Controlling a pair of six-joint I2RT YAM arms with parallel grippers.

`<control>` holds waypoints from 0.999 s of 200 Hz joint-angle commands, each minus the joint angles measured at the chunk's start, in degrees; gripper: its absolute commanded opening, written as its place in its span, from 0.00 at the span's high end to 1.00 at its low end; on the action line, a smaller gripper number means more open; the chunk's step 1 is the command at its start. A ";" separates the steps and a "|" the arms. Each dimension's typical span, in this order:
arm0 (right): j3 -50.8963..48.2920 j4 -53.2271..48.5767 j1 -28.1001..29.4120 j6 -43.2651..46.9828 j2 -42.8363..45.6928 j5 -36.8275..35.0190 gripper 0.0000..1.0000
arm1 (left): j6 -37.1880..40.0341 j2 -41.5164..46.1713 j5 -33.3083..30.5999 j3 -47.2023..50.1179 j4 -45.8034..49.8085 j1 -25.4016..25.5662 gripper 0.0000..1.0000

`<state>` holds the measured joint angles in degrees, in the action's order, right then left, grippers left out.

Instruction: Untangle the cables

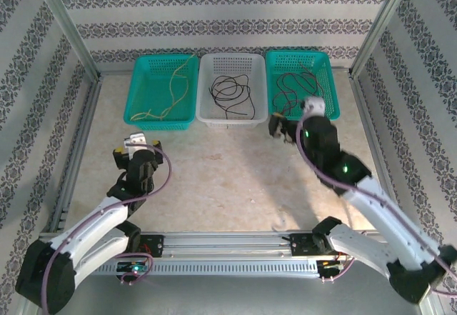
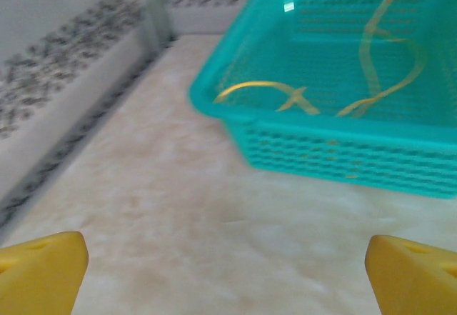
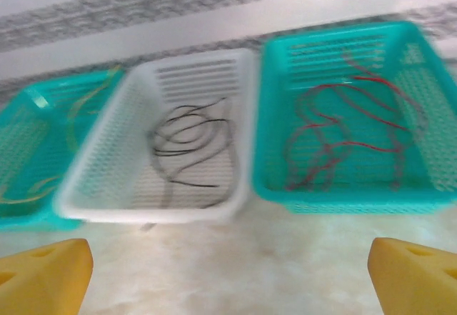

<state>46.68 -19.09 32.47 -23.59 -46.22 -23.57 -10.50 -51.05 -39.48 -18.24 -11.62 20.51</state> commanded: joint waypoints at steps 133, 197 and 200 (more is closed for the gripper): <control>-36.36 65.42 -30.83 20.81 -18.15 4.65 0.02 | 11.06 -36.02 19.45 0.12 -47.67 -14.23 0.01; -26.61 59.63 -36.68 18.73 -27.53 23.26 0.02 | 10.65 -41.95 28.96 1.59 -56.49 -17.59 0.01; -26.63 60.48 -36.69 18.13 -27.46 24.13 0.01 | 10.53 -41.53 29.11 1.66 -56.04 -17.67 0.01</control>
<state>20.40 37.85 -3.66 -2.63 -74.91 -9.52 -0.16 -91.48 -14.85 -17.39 -60.14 4.54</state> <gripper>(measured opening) 0.985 0.992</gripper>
